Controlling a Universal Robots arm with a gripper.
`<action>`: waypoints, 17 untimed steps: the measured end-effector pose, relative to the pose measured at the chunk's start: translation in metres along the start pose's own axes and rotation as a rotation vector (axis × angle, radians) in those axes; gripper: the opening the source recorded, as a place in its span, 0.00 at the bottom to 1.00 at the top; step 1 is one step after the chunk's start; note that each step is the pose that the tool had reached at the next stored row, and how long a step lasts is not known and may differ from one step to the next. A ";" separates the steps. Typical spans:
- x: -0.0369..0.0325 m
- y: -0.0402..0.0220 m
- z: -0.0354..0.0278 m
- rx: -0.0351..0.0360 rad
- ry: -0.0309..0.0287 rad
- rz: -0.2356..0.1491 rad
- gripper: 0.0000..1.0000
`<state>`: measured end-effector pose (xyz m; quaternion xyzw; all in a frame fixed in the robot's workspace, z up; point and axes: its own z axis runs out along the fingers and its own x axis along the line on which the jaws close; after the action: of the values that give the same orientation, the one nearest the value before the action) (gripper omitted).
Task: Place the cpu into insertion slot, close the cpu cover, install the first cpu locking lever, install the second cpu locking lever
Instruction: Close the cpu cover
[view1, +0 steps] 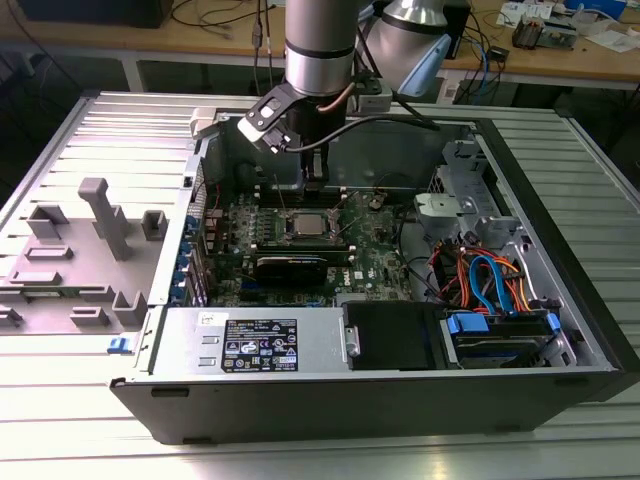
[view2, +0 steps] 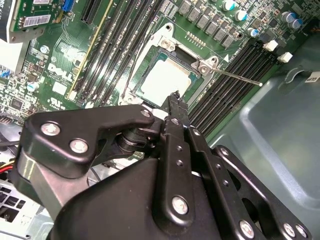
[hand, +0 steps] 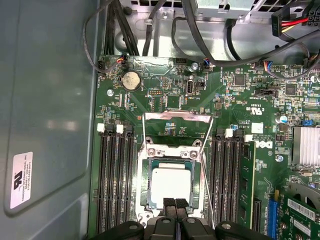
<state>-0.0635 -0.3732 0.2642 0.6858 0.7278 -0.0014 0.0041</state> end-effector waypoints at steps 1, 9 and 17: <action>0.0000 0.0000 -0.0001 0.0001 -0.0001 0.000 0.11; -0.0006 0.0090 -0.0083 0.0005 -0.0002 0.000 0.11; -0.0014 0.0219 -0.0072 0.0004 -0.0002 0.000 0.11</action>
<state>-0.0416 -0.3732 0.2715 0.6858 0.7278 -0.0017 0.0041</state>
